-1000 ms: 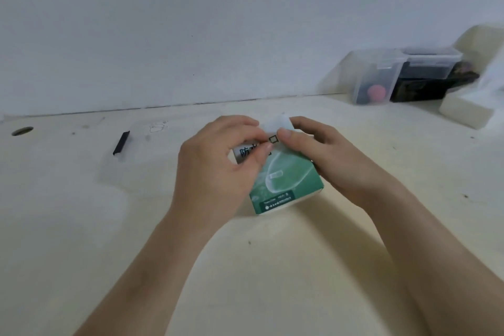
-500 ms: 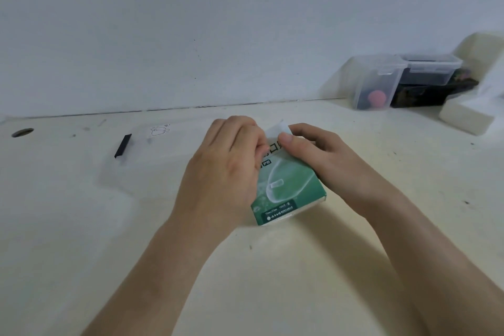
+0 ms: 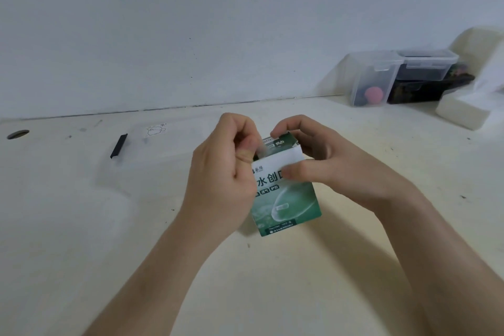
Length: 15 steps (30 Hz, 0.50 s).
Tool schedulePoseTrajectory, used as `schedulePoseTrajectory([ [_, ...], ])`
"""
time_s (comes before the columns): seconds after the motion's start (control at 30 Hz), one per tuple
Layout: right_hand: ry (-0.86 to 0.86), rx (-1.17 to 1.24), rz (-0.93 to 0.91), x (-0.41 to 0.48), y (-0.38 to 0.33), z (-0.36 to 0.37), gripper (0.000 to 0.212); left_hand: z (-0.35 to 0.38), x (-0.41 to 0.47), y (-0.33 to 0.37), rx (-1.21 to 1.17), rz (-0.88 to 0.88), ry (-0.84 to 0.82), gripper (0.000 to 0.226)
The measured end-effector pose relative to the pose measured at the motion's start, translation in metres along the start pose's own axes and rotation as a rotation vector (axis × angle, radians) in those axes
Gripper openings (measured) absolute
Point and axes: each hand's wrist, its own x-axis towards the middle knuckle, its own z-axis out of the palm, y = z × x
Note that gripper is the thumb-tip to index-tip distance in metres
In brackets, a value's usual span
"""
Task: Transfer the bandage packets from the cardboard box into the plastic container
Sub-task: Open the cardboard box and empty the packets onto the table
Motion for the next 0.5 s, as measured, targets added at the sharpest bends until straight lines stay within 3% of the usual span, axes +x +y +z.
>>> schedulePoseTrajectory([
  [0.17, -0.047, -0.008, -0.009, -0.002, -0.001, -0.002, 0.056, -0.004, 0.003, 0.009, -0.253, -0.173, -0.075, 0.011],
  [0.27, -0.035, 0.006, -0.01, -0.002, 0.0, -0.005, 0.063, -0.018, 0.008, 0.006, -0.342, -0.217, -0.218, 0.019],
  [0.4, -0.038, -0.004, -0.002, -0.002, 0.002, -0.011, 0.073, -0.027, 0.007, -0.005, -0.085, -0.286, -0.532, 0.066],
  [0.5, -0.077, 0.008, 0.013, -0.003, 0.002, -0.014, 0.079, -0.021, 0.006, -0.006, -0.032, -0.323, -0.47, 0.062],
])
